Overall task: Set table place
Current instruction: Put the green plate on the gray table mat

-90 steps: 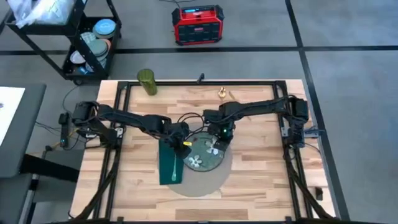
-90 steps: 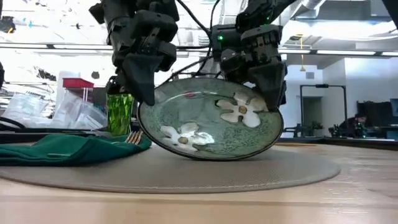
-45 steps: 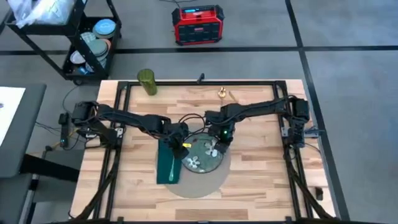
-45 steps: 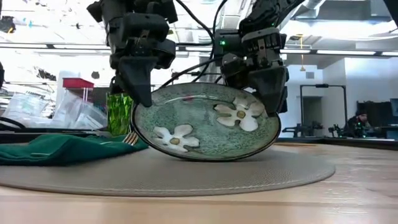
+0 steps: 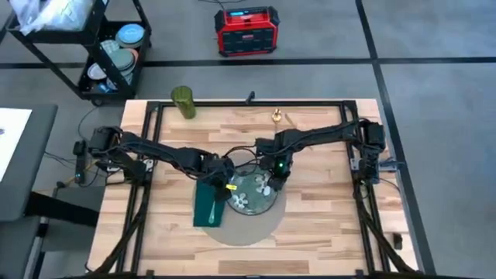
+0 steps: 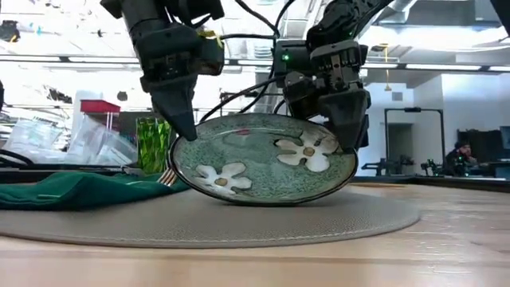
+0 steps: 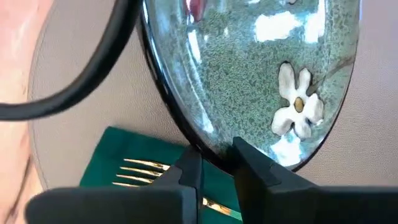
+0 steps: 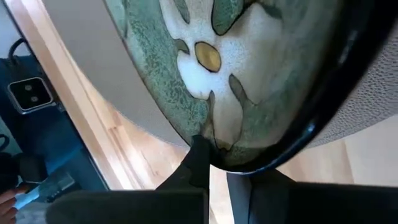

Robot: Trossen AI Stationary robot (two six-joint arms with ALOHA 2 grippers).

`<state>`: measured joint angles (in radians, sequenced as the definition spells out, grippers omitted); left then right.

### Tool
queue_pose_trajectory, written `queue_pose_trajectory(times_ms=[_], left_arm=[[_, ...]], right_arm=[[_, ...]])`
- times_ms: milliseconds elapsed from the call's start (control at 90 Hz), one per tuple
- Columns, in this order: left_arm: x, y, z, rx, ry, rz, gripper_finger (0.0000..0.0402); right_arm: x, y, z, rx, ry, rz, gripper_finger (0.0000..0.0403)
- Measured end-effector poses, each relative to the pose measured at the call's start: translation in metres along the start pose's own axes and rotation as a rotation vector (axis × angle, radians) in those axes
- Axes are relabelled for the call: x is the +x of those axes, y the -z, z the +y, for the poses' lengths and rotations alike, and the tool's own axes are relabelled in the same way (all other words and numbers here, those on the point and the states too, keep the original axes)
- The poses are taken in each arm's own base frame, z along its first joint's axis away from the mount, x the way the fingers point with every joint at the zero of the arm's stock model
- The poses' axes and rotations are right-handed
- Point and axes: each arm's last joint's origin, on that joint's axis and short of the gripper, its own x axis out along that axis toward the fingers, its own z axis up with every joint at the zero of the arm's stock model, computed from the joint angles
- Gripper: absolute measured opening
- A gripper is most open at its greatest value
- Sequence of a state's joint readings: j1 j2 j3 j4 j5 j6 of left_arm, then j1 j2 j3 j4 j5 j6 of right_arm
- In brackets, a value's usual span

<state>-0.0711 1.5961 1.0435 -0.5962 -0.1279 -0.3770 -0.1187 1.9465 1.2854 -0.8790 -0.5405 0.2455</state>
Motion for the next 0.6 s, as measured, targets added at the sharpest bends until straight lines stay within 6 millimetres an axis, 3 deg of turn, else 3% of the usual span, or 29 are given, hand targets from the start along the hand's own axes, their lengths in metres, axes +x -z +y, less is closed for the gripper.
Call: queue_pose_trajectory(times_ms=[456,600], left_arm=[[-0.0007,0.0013,0.0,0.034,-0.091,-0.022,0.0047],[0.0002,0.002,0.0003,-0.004,-0.11,-0.025,0.0051]], right_arm=[[-0.0019,-0.0037,-0.0043,0.004,0.083,-0.049,0.0002],[-0.0018,-0.0064,-0.0067,-0.024,0.066,-0.063,0.0034]])
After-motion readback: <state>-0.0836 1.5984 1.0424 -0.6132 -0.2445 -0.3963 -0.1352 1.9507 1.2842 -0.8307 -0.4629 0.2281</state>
